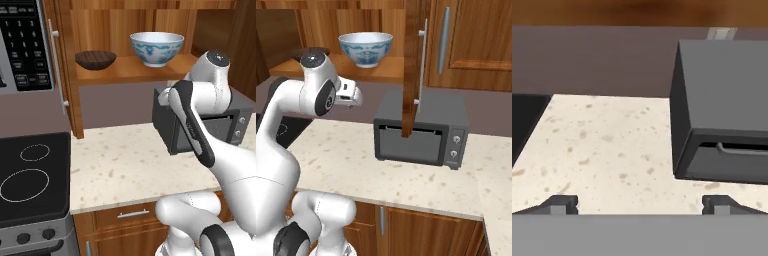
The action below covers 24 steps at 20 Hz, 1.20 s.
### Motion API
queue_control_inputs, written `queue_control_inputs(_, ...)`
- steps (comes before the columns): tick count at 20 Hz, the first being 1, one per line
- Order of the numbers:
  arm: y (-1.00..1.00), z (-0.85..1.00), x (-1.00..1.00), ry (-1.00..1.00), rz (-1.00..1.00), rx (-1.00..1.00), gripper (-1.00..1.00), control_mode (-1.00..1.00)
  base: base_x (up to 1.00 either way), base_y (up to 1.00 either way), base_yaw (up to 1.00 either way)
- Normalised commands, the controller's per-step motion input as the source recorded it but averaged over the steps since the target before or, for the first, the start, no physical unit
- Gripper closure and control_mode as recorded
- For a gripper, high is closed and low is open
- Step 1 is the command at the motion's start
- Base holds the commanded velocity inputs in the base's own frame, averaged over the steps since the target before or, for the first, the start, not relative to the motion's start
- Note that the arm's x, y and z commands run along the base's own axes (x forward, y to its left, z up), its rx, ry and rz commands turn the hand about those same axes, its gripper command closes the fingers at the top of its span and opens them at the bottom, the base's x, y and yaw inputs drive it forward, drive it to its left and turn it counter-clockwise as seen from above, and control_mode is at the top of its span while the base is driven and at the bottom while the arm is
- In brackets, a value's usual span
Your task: Take the smaller bowl and place it next to the appetizer plate on the dining counter , and place the larger bowl next to the plate with cooked food.
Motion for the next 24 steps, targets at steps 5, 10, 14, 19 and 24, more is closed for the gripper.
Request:
queue_control_inputs(5, 0.0, 0.46, -0.01, -0.3, -0.1, 0.03, -1.0, -1.0, 0.0, 0.0, 0.0)
queue_control_inputs(10, 0.0, 0.64, -0.05, -0.15, -0.19, 0.15, -1.0, -1.0, 0.0, 0.0, 0.0)
queue_control_inputs(14, 0.0, 0.77, -0.11, -0.05, -0.24, 0.31, -1.0, -1.0, 0.0, 0.0, 0.0)
queue_control_inputs(19, -0.05, 0.8, -0.01, 0.0, -0.16, 0.4, -1.0, -1.0, 0.0, 0.0, 0.0)
queue_control_inputs(24, -0.04, 0.6, 0.02, 0.0, -0.01, 0.33, -1.0, -1.0, 0.0, 0.0, 0.0)
